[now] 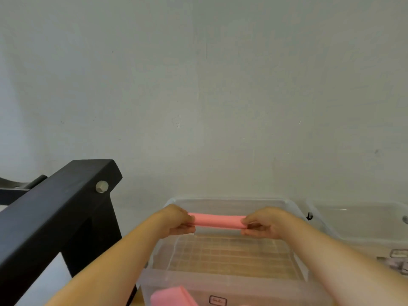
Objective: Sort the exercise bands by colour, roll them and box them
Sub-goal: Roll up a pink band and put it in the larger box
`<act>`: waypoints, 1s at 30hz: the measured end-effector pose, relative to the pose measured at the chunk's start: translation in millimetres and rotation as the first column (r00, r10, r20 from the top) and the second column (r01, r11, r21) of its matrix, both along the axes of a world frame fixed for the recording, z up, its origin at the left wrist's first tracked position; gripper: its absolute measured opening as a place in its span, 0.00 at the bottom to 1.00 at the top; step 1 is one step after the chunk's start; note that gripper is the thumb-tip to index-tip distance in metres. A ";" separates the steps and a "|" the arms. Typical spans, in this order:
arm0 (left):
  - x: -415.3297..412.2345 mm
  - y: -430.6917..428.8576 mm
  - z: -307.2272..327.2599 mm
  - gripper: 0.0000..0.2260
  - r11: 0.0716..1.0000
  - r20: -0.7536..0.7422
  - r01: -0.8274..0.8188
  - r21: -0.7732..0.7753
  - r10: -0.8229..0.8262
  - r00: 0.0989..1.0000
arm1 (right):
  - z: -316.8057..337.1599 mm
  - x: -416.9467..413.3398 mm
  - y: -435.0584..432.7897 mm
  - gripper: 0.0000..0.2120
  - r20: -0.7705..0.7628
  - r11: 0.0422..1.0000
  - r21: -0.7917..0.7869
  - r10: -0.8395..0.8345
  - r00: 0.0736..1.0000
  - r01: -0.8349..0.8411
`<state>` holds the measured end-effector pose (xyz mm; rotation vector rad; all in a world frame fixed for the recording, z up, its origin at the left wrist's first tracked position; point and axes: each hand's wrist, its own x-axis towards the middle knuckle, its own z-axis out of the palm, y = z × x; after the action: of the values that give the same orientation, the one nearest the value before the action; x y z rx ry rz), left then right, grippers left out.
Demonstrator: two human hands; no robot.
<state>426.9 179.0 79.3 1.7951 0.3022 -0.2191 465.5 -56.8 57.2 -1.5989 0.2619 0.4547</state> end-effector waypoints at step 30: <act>68.3 -0.6 -15.6 0.12 0.231 -0.291 0.416 0.880 -0.430 0.854 | -50.3 50.8 24.9 0.11 -0.040 0.846 -0.491 0.216 0.976 -0.208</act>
<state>495.2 178.3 63.7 3.0590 -0.1800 -0.4979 516.3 -31.9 6.9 -2.1492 0.1964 0.5756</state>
